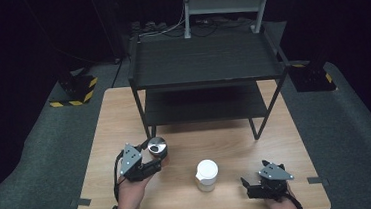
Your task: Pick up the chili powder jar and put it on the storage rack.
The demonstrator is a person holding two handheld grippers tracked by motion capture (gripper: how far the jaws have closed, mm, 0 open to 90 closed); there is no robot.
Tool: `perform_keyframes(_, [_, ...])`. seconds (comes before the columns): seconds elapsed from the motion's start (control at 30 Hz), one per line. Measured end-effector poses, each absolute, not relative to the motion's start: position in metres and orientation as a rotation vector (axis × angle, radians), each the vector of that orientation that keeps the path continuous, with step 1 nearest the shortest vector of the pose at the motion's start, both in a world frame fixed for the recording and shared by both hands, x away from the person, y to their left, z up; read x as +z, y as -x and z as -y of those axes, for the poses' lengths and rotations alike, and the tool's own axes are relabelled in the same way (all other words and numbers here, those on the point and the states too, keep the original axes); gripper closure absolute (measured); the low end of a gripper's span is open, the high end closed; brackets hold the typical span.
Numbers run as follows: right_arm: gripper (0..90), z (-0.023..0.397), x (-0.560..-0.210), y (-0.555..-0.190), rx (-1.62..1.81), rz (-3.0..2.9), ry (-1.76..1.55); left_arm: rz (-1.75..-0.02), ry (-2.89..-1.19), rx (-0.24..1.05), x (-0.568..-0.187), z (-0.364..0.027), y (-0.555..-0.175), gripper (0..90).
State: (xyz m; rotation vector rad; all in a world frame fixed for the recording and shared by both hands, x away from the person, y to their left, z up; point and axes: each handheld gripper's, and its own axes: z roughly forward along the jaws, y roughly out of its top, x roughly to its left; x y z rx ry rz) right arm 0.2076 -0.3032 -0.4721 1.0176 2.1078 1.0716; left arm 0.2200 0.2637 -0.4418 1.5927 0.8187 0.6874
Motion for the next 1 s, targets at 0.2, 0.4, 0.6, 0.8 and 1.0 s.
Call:
perform_keyframes(0.2, [0.0,0.302,-0.472,-0.207,1.065,-2.106,-1.014,-0.813,-1.575,0.698,-0.435,-0.266,-0.21,35.0])
perform_keyframes(0.4, [0.0,0.301,-0.472,-0.207,1.061,-2.108,-1.011,-0.803,-1.575,0.701,-0.429,-0.266,-0.204,35.0])
perform_keyframes(0.6, [0.0,0.301,-0.473,-0.206,1.064,-2.101,-1.016,-0.794,-1.564,0.698,-0.42,-0.266,-0.2,35.0])
perform_keyframes(0.8, [0.0,0.302,-0.473,-0.206,1.066,-2.1,-1.016,-0.779,-1.558,0.708,-0.411,-0.264,-0.197,35.0])
perform_keyframes(1.0, [0.0,0.303,-0.473,-0.206,1.072,-2.098,-1.02,-0.757,-1.542,0.71,-0.4,-0.263,-0.197,35.0])
